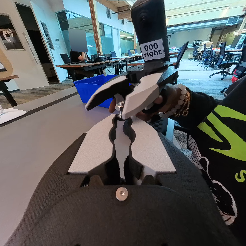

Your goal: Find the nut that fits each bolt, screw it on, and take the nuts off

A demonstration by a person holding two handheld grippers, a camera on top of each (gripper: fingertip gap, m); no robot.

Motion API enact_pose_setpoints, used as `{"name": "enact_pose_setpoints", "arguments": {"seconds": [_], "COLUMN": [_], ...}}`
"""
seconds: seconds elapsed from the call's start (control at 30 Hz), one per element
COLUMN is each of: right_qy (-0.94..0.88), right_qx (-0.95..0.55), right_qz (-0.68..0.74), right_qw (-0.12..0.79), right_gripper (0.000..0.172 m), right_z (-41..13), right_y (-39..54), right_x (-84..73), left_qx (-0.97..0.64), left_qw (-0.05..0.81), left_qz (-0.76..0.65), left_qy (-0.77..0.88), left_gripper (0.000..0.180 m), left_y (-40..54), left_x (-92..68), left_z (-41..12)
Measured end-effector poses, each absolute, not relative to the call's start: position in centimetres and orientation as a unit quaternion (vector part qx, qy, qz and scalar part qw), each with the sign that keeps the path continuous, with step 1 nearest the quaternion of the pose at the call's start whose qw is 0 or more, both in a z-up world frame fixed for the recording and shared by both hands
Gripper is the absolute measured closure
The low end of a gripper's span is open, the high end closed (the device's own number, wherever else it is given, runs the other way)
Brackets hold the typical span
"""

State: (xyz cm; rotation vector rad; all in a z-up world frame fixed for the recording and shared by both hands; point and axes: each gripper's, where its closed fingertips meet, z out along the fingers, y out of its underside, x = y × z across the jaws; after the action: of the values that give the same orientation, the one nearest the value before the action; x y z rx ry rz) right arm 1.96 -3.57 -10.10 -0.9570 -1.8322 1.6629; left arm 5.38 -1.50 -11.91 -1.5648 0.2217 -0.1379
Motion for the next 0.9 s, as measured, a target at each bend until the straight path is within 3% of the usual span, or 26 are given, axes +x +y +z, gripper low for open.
{"name": "enact_pose_setpoints", "arguments": {"seconds": [0.17, 0.2, 0.23, 0.33, 0.4, 0.57, 0.9], "right_qy": [-0.663, -0.659, -0.649, -0.638, -0.639, -0.66, -0.662], "right_qx": [-0.358, -0.367, -0.385, -0.386, -0.369, -0.347, -0.356], "right_qz": [0.611, 0.607, 0.598, 0.605, 0.619, 0.618, 0.612], "right_qw": [0.243, 0.25, 0.271, 0.279, 0.27, 0.248, 0.245], "right_gripper": [0.114, 0.12, 0.138, 0.148, 0.146, 0.117, 0.119], "right_z": [-9.9, -10.0, -10.0, -9.6, -9.2, -9.5, -9.9], "right_y": [-2.0, -1.2, 0.0, 1.1, 0.3, -2.5, -2.2], "right_x": [2.8, 2.8, 2.6, 3.1, 3.4, 3.0, 2.7], "left_qx": [-0.697, -0.696, -0.693, -0.696, -0.697, -0.704, -0.695], "left_qw": [0.708, 0.709, 0.711, 0.708, 0.708, 0.703, 0.712], "left_qz": [-0.066, -0.066, -0.071, -0.068, -0.07, -0.058, -0.056], "left_qy": [0.093, 0.093, 0.097, 0.093, 0.092, 0.087, 0.083], "left_gripper": [0.166, 0.166, 0.166, 0.166, 0.166, 0.166, 0.166], "left_y": [-1.7, -1.7, -1.9, -1.8, -1.7, -1.4, -1.7], "left_x": [5.0, 4.9, 5.0, 4.9, 4.9, 4.9, 4.6], "left_z": [-11.7, -11.7, -11.6, -11.8, -11.9, -12.1, -11.7]}}
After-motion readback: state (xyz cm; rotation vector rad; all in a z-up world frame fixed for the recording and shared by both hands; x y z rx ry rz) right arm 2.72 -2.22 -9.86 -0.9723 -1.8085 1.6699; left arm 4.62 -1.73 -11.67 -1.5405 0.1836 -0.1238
